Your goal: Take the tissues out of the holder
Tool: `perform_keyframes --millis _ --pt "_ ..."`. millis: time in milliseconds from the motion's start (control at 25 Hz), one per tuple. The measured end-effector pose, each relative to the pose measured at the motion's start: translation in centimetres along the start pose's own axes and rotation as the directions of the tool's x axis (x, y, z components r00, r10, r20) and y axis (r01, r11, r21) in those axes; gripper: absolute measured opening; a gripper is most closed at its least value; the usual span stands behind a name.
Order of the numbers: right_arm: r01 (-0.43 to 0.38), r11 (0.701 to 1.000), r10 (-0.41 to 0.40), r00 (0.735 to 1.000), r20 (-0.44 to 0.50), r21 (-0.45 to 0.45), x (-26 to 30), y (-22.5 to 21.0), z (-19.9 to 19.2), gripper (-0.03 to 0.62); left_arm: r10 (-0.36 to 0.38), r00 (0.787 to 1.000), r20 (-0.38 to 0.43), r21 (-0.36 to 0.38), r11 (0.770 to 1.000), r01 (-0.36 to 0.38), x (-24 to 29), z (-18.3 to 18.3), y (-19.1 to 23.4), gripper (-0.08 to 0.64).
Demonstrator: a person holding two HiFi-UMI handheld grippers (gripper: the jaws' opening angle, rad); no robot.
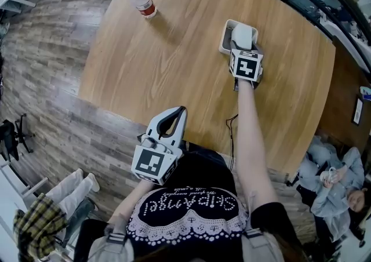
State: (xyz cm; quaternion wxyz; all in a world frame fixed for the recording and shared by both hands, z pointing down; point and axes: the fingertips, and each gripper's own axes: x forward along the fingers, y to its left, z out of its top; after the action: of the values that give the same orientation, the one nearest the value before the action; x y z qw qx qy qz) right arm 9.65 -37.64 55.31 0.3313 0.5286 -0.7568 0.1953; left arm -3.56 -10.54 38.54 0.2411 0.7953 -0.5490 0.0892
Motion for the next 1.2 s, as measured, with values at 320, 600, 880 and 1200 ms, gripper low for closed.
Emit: perform_keyframes --millis 320,600,880,1200 --pt "-0.01 1.0 0.008 0.997 0.077 0.017 -2.2 -0.5 1.6 0.279 -0.024 1.0 -0.006 0.013 1.0 0.025 -0.1 0.3 -1.2 0.006" --pt "-0.028 0.997 0.014 0.983 0.185 0.071 -6.3 -0.4 3.9 0.279 -0.102 0.995 -0.005 0.009 0.995 0.102 0.4 0.6 -3.7 0.006" --pt "-0.05 0.995 0.029 0.976 0.218 0.09 -9.2 0.0 3.1 0.279 -0.179 0.984 -0.012 0.048 0.983 0.179 0.8 0.3 -6.1 0.006" --pt "-0.054 0.994 0.03 0.973 0.23 0.097 -11.7 0.7 1.3 0.279 -0.266 0.963 -0.046 0.064 0.961 0.269 0.6 -1.0 -8.2 0.006"
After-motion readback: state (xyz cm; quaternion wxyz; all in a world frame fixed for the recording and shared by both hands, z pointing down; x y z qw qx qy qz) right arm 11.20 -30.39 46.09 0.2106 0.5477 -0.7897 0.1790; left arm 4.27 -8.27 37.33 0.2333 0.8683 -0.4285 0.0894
